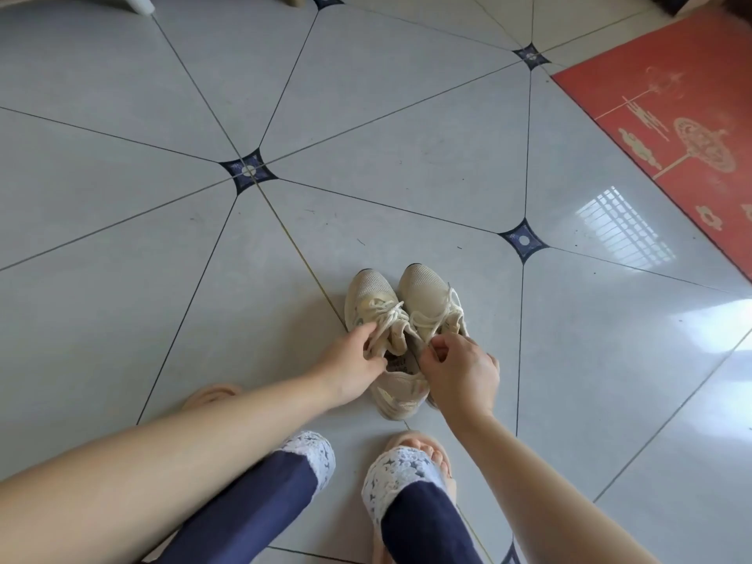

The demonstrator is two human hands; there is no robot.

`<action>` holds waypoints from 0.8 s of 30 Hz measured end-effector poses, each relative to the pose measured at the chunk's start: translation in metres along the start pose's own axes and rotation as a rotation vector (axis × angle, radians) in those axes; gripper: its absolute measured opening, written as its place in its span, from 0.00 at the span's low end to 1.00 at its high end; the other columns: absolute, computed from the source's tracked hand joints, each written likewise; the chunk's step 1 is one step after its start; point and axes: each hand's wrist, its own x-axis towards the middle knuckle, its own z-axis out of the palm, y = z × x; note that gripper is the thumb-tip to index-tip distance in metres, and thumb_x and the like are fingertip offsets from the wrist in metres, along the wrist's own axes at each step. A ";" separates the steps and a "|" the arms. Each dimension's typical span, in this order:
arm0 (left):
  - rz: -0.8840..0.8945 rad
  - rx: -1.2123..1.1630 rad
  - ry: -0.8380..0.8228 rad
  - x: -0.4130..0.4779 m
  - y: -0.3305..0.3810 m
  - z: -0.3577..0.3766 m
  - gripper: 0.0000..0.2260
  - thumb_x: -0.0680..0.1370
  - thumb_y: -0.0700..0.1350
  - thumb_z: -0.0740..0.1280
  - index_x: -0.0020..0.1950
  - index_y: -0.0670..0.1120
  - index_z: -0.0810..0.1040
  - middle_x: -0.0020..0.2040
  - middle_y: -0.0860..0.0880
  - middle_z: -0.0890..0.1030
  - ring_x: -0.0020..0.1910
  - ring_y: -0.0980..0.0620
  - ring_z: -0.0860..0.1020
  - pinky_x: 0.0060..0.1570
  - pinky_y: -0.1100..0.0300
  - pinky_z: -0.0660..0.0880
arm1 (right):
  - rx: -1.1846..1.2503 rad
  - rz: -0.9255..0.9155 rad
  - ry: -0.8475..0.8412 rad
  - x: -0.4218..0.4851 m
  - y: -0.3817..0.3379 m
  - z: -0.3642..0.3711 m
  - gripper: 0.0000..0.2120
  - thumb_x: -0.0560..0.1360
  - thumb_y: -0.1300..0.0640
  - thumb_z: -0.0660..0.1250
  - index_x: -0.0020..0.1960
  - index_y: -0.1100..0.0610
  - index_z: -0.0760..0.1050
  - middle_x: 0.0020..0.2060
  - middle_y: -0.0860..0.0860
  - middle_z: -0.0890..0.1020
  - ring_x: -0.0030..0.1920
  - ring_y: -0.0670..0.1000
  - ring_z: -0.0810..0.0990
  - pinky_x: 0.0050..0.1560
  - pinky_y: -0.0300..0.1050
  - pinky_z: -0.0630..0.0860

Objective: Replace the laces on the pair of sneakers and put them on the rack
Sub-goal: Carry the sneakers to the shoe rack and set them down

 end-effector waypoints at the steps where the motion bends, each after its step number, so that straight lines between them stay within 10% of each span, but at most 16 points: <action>1: 0.013 0.040 -0.017 -0.004 0.008 -0.001 0.26 0.75 0.41 0.64 0.72 0.47 0.62 0.63 0.44 0.75 0.57 0.43 0.76 0.57 0.50 0.73 | 0.000 -0.001 0.010 -0.002 0.000 -0.008 0.09 0.72 0.54 0.64 0.34 0.54 0.75 0.30 0.46 0.75 0.32 0.50 0.71 0.43 0.41 0.56; 24: 0.443 0.420 0.259 0.006 0.183 -0.138 0.11 0.77 0.49 0.62 0.59 0.54 0.75 0.44 0.60 0.77 0.45 0.60 0.74 0.46 0.65 0.70 | 0.027 -0.012 0.224 0.075 -0.061 -0.159 0.09 0.70 0.51 0.67 0.33 0.53 0.75 0.30 0.48 0.77 0.34 0.52 0.75 0.32 0.40 0.65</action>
